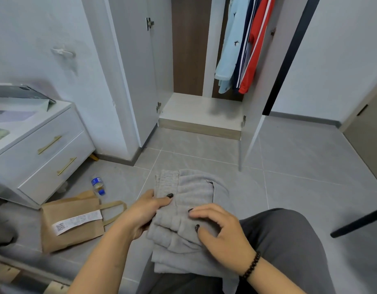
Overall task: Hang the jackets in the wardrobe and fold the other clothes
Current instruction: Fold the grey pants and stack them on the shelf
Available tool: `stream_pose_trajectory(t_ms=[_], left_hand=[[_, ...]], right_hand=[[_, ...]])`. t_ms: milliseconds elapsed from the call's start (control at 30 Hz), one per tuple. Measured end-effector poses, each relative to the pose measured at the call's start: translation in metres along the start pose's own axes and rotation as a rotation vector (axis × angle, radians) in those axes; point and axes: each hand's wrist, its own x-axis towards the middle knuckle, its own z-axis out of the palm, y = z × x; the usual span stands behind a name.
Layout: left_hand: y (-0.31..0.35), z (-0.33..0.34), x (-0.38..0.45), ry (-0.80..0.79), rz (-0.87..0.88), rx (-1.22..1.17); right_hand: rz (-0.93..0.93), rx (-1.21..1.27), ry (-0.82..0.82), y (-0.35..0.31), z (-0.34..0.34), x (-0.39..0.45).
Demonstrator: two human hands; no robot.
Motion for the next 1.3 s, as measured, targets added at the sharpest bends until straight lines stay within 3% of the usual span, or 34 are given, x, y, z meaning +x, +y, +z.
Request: stream_pose_trajectory(t_ms=[167, 267, 367, 467, 600, 800, 933, 1067, 1300], left_hand=[[-0.006, -0.01, -0.019, 0.083, 0.041, -0.038], [0.001, -0.008, -0.025, 0.155, -0.006, 0.389], [0.026, 0.004, -0.015, 0.242, -0.027, 0.939], [0.057, 0.028, 0.008, 0.308, 0.169, 1.227], [0.082, 0.076, 0.056, 0.141, 0.358, 1.282], [0.065, 0.121, 0.128, -0.011, 0.249, 1.587], [0.06, 0.129, 0.16, -0.024, 0.122, 1.619], [0.054, 0.125, 0.182, 0.02, 0.132, 1.625], [0.066, 0.09, 0.197, 0.351, 0.258, 1.213]], right_hand=[[0.08, -0.116, 0.084, 0.027, -0.017, -0.004], [0.242, -0.174, 0.135, 0.044, -0.026, -0.003], [0.525, -0.059, 0.115, 0.053, -0.035, 0.002], [0.653, 0.088, 0.062, 0.057, -0.035, 0.004], [0.667, 0.135, 0.029, 0.063, -0.026, -0.008], [0.797, 0.302, -0.043, 0.068, -0.03, -0.01], [0.856, 0.405, -0.054, 0.074, -0.032, -0.012], [0.806, 0.442, -0.075, 0.071, -0.034, -0.014], [0.737, 0.48, -0.115, 0.062, -0.041, -0.024]])
